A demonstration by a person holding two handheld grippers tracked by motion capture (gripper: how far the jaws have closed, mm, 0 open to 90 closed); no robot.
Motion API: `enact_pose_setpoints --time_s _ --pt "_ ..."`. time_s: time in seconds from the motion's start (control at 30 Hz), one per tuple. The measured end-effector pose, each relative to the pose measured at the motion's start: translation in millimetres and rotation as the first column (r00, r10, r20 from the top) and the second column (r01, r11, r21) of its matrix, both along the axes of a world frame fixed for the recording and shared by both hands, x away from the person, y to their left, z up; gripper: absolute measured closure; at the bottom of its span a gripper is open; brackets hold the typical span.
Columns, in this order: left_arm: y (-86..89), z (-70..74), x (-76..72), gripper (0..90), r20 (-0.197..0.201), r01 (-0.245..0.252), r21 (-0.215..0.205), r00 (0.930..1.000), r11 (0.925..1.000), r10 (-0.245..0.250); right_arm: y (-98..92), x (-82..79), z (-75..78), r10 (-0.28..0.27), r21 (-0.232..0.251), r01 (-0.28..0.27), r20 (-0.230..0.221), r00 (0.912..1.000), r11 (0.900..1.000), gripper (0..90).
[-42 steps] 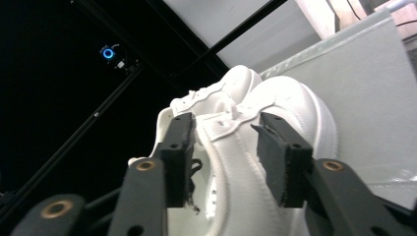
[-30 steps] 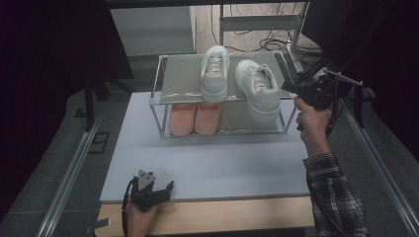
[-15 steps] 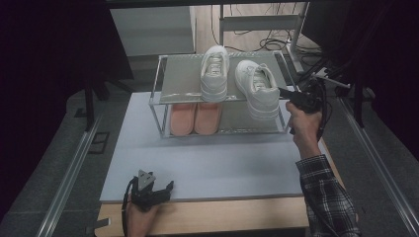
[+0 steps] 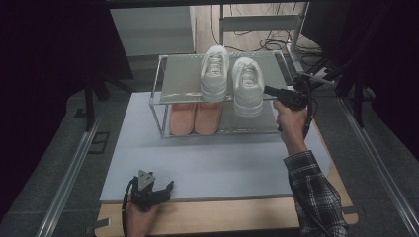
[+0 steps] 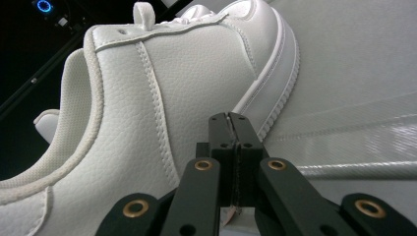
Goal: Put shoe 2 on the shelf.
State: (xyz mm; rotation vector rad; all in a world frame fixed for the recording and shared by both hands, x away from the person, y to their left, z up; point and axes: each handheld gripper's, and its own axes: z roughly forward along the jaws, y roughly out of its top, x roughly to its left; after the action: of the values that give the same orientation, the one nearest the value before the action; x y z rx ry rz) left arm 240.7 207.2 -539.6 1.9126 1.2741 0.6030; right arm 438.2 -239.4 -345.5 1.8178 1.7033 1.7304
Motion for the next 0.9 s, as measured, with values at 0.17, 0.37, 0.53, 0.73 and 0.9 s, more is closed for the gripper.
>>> enact_pose_setpoints --time_s 0.17,0.37,0.53,0.73,0.9 --pt "0.0 0.0 0.0 13.8 0.0 0.0 0.0 1.0 1.0 0.0 3.1 3.3 -0.9 -0.007 -0.008 0.006 -0.006 1.0 1.0 89.3" --pt "0.0 0.0 0.0 13.8 0.0 0.0 0.0 1.0 1.0 0.0 0.2 0.4 -0.9 0.012 -0.005 -0.012 0.003 0.9999 1.0 88.9" --pt "-0.1 -0.1 0.1 13.8 0.003 0.0 0.0 1.0 1.0 0.0 -3.2 -10.2 4.2 0.049 0.002 -0.049 0.029 0.9984 0.999 88.9" --pt "-0.1 -0.1 0.1 13.8 0.003 -0.001 0.0 1.0 1.0 0.001 -9.0 -32.2 9.8 0.103 -0.02 -0.102 0.058 0.993 0.995 89.3" --pt "-0.1 -0.1 0.1 13.8 0.003 -0.001 0.0 1.0 1.0 0.001 -11.9 -51.7 8.4 0.159 -0.024 -0.158 0.067 0.985 0.987 89.5"
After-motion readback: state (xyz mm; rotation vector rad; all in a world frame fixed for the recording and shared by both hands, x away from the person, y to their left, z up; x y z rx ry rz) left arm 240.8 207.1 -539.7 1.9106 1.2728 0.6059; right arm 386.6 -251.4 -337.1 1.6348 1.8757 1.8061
